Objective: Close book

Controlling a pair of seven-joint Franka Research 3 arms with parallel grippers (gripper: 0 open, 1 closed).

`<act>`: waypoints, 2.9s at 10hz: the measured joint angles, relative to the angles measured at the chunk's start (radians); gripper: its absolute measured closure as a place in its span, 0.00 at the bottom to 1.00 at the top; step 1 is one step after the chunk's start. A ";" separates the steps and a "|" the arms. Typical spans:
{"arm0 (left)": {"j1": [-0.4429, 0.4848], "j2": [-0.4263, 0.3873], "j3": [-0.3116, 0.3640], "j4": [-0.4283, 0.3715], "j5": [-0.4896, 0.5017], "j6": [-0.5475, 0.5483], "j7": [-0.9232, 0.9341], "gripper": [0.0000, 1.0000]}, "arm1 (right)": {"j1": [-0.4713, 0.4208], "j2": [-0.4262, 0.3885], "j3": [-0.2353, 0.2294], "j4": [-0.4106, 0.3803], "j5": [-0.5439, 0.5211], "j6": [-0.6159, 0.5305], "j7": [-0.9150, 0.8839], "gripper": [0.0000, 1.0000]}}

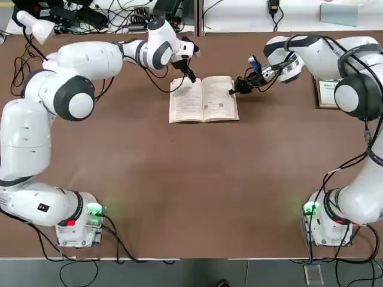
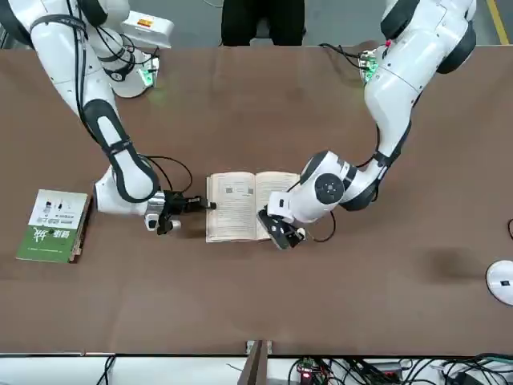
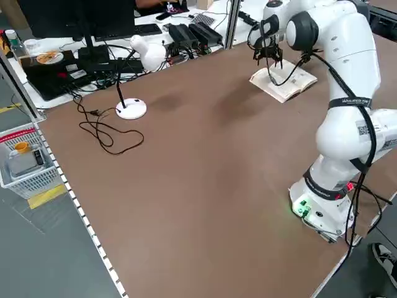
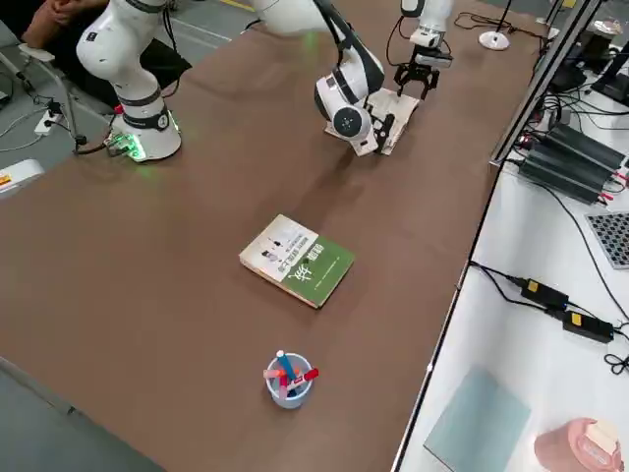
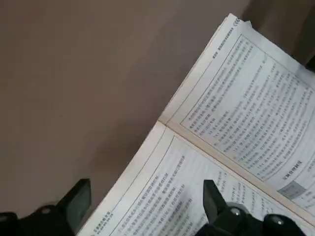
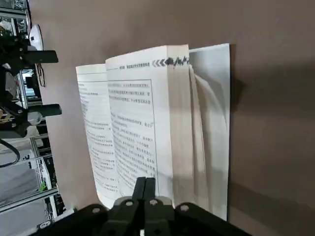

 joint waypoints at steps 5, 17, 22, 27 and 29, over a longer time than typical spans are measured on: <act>0.000 0.014 0.000 0.000 -0.010 0.022 0.012 0.00 | 0.003 0.002 0.000 -0.005 0.000 0.008 0.000 0.99; 0.005 0.027 0.000 0.001 -0.084 0.035 0.092 0.00 | 0.022 0.026 -0.001 -0.014 0.001 0.045 -0.017 0.99; 0.013 0.027 0.000 0.008 -0.084 0.036 0.109 0.00 | 0.022 0.034 -0.001 -0.014 0.001 0.051 -0.022 0.99; 0.021 0.034 0.000 0.015 -0.141 0.036 0.137 0.00 | 0.022 0.046 -0.001 -0.013 0.005 0.068 -0.045 0.99; 0.030 0.045 0.000 0.017 -0.224 0.036 0.193 0.00 | 0.022 0.046 -0.001 -0.013 0.005 0.068 -0.047 0.99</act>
